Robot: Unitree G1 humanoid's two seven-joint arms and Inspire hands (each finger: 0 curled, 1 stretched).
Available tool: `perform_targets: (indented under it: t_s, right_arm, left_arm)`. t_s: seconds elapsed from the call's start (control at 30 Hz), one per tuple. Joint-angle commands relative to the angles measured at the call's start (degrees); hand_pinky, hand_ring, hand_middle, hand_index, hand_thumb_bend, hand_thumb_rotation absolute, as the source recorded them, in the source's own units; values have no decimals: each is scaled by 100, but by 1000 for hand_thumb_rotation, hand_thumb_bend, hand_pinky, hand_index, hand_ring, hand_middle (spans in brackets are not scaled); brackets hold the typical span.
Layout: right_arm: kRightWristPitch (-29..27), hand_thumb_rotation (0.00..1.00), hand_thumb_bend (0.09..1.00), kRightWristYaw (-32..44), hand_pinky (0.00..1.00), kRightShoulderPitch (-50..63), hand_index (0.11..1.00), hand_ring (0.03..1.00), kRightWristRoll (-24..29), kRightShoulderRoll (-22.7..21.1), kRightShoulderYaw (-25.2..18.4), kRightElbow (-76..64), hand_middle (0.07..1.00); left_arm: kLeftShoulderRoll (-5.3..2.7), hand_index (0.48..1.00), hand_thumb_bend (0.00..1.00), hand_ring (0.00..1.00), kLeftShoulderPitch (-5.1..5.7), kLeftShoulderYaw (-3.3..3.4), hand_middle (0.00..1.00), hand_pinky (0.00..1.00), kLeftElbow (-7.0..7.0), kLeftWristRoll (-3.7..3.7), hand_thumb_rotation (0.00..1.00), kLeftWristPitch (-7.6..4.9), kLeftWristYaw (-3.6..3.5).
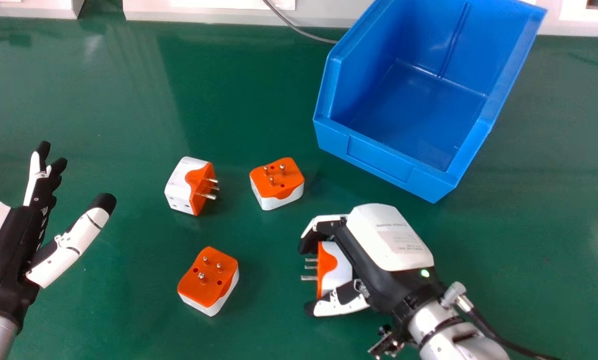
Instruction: Pick all objects and put in blue box
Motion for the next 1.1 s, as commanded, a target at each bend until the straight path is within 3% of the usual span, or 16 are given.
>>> perform_targets:
  t_s: [0.0, 0.07, 0.13, 0.43, 0.63, 0.9, 1.07]
  right_arm:
    - [16, 0, 484, 82, 281, 62, 548, 427, -3, -53, -144, -446, 543]
    - [100, 0, 484, 275, 281, 143, 546, 426, 33, -68, -237, -740, 541]
    - [151, 0, 486, 407, 294, 213, 543, 427, 60, -79, -321, -988, 536]
    - [281, 0, 484, 1092, 294, 423, 535, 440, 226, -109, -739, -2313, 552]
    - [236, 0, 484, 1322, 294, 166, 526, 448, 344, -9, -1021, -2803, 561]
    - [721, 0, 482, 1380, 282, -637, 552, 436, -55, 300, -1312, -3036, 546]
    - [912, 0, 484, 952, 284, -1322, 549, 429, -398, 475, -1474, -2502, 536]
  left_arm:
    - [77, 1000, 552, 1000, -19, 47, 1000, 1000, -97, 31, 645, -45, 30]
    - [71, 1000, 555, 1000, -16, 45, 1000, 1000, -108, 54, 655, -29, 47]
    - [40, 1000, 563, 1000, -13, 54, 1000, 1000, -115, 30, 651, -31, 45]
    - [31, 1000, 568, 1000, 5, 45, 1000, 1000, -52, 69, 651, -152, 59]
    - [13, 1000, 570, 1000, 54, 46, 1000, 1000, -143, 46, 639, -81, 48]
    - [19, 1000, 555, 1000, 58, 42, 1000, 1000, -93, 19, 642, -187, 15]
    - [6, 1000, 554, 1000, 83, 46, 1000, 1000, -136, -4, 645, -150, 14]
